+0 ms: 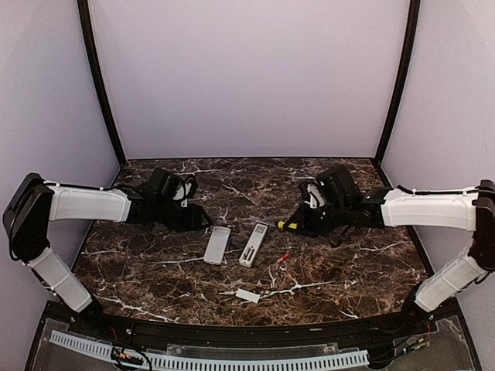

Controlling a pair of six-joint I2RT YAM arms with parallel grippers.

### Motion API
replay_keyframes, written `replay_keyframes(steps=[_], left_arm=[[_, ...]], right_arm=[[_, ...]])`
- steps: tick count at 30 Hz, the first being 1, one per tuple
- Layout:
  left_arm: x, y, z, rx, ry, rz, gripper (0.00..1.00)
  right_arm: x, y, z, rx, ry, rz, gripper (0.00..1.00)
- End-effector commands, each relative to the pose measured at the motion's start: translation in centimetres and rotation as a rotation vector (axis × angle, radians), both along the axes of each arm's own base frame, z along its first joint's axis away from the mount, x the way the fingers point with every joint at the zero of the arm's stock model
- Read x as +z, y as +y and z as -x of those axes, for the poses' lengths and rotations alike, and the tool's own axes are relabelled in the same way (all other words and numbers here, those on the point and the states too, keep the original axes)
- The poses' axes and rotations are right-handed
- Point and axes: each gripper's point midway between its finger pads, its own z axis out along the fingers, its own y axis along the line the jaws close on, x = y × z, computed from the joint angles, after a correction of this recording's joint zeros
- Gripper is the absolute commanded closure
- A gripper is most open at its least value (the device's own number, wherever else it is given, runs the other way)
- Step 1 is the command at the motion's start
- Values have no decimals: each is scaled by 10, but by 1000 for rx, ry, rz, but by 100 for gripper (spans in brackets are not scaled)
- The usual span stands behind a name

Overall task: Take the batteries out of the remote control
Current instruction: Place the screwdriver at the center of the board.

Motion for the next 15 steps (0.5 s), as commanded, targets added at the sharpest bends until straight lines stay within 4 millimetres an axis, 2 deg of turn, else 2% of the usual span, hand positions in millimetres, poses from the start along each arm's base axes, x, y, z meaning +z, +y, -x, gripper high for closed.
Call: replay_keyframes(steps=[1,5,10,15], left_arm=[[21,20,-14,90,-77,14,47],[35,37,-27,158,-119,23,46],[63,64,-51,261,-218,46,44],[93,85,-68,339,-310,67,42]], right_arm=[[16,-16,-32,-75,-138,-55,100],[10,-33,-54,-119,-182,-52,100],[1,-52,-84,-172,-243,-32,100],[-10,-60,-120,-183,-288,-24,100]])
